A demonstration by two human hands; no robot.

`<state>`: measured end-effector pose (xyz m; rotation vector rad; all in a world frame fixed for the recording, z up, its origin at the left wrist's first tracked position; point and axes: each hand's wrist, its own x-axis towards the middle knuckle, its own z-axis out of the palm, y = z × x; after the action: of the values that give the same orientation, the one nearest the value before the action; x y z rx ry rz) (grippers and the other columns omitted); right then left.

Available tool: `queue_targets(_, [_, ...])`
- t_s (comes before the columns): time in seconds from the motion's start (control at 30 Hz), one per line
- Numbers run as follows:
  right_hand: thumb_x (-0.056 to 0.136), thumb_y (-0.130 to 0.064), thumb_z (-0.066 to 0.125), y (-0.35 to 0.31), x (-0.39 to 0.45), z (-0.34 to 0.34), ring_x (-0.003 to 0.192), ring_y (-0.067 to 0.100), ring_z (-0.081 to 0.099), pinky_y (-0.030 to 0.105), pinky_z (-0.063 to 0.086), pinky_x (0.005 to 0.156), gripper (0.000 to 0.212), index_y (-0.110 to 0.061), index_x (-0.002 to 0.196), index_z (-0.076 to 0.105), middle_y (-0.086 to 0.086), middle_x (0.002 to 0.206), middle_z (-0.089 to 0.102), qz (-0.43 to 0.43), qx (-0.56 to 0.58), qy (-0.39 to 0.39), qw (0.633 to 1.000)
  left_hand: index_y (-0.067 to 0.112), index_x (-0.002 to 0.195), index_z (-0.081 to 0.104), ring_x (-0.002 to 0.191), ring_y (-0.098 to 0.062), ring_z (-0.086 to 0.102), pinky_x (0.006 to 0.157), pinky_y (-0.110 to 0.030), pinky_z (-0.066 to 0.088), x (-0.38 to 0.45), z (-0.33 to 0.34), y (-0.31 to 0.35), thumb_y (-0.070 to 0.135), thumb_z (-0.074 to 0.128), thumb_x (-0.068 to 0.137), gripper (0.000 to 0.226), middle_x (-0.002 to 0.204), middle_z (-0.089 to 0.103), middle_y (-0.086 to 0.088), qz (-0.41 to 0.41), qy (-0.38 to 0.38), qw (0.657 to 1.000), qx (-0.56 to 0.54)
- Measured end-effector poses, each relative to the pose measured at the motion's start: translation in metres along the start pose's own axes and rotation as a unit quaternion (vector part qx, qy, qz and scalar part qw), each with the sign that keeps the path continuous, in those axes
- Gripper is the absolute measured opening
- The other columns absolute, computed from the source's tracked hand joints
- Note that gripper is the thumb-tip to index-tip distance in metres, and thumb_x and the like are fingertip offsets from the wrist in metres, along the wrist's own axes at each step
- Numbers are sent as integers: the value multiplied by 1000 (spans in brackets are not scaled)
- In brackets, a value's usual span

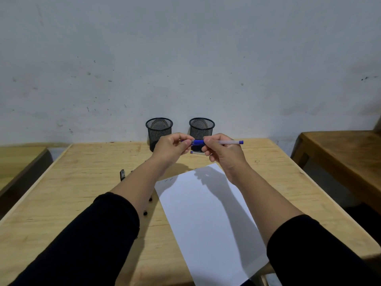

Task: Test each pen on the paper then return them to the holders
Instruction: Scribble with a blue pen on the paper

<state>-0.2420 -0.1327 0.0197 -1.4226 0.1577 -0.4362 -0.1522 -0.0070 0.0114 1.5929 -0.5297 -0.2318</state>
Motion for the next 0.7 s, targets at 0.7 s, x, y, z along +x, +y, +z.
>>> queue_targets(0.7, [94,-10,49,24,20,-42,49,5,55,14,40,40,16,-7,97,64,-1,61,68,51,48,61,996,19,93,69,89,-9,50,77,-23,36,15,-16,-65,18,64,85,10,101,68,-1,-74,2,932,356])
